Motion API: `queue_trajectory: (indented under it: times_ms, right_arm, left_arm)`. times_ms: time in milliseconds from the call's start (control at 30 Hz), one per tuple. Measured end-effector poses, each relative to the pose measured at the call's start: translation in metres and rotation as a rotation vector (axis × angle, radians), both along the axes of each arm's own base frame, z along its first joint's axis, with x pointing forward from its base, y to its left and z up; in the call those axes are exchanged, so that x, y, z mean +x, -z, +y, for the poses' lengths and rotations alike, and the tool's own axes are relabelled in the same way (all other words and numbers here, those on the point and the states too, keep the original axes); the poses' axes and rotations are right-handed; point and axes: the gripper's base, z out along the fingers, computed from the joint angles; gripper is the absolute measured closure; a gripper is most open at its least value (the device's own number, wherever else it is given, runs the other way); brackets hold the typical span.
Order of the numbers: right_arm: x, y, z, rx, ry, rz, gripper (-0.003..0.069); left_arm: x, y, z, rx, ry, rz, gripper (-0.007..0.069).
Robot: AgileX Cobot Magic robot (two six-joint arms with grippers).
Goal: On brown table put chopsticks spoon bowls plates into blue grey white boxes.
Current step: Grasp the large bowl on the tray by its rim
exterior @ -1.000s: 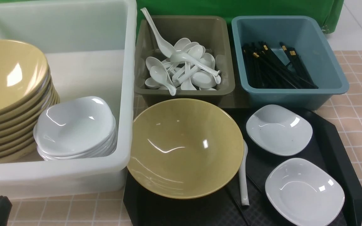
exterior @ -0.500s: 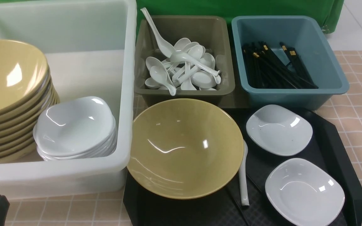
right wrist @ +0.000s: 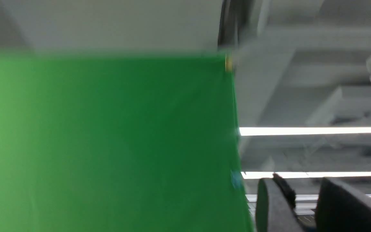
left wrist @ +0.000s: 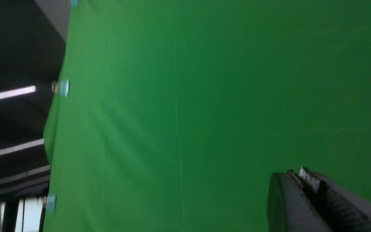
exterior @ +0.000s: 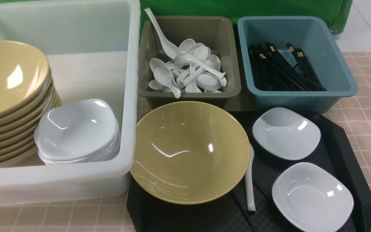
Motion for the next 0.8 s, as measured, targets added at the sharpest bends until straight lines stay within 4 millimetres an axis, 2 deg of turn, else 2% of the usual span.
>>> queue_trajectory:
  times_ms: [167,233,267,300,367,400,433,500,533,567,633,733,767,800]
  right_arm:
    - [-0.004,-0.004,0.0,0.133,-0.151,-0.056,0.0419]
    - [-0.005,-0.013,0.0,0.151,-0.17,-0.042,0.0424]
    - [-0.007,-0.032,0.0,0.131,-0.143,-0.012,0.0449]
    - [-0.01,-0.038,0.0,0.121,-0.133,-0.022,0.0452]
    - [-0.014,-0.071,0.0,0.074,-0.075,0.042,0.0512]
    - [-0.015,-0.085,0.0,0.05,-0.048,0.073,0.054]
    - [-0.014,-0.098,0.0,0.023,-0.019,0.12,0.0568]
    - [-0.007,-0.112,0.0,-0.007,0.01,0.214,0.0612]
    - [-0.004,-0.113,0.0,-0.016,0.017,0.233,0.0614]
    - [0.006,-0.116,0.0,-0.047,0.042,0.323,0.062]
    - [0.026,-0.107,0.0,-0.082,0.059,0.491,0.0621]
    - [0.057,-0.075,0.0,-0.124,0.055,0.877,0.0621]
    - [0.057,-0.073,0.0,-0.124,0.053,0.896,0.0621]
    - [0.066,-0.056,0.0,-0.134,0.034,1.086,0.0621]
  left_arm:
    - [-0.009,-0.009,0.002,-0.109,0.077,-0.149,0.0617]
    - [-0.012,-0.019,0.004,-0.206,0.137,-0.161,0.0617]
    - [-0.018,-0.045,0.005,-0.259,0.179,-0.151,0.0617]
    - [-0.018,-0.049,0.005,-0.261,0.181,-0.145,0.0617]
    - [-0.022,-0.094,0.002,-0.239,0.168,-0.045,0.0617]
    - [-0.017,-0.108,0.002,-0.217,0.146,0.019,0.0617]
    - [-0.014,-0.13,0.001,-0.158,0.102,0.069,0.0617]
    - [0.001,-0.151,0.001,-0.101,0.056,0.135,0.0617]
    - [0.004,-0.151,0.001,-0.102,0.055,0.146,0.0617]
    - [0.02,-0.161,0.002,-0.083,0.038,0.197,0.0617]
    - [0.047,-0.162,0.003,-0.102,0.04,0.297,0.0617]
    - [0.088,-0.147,0.004,-0.225,0.082,0.564,0.0617]
    - [0.09,-0.148,0.004,-0.228,0.086,0.568,0.0617]
    - [0.105,-0.138,-0.001,-0.261,0.113,0.757,0.0617]
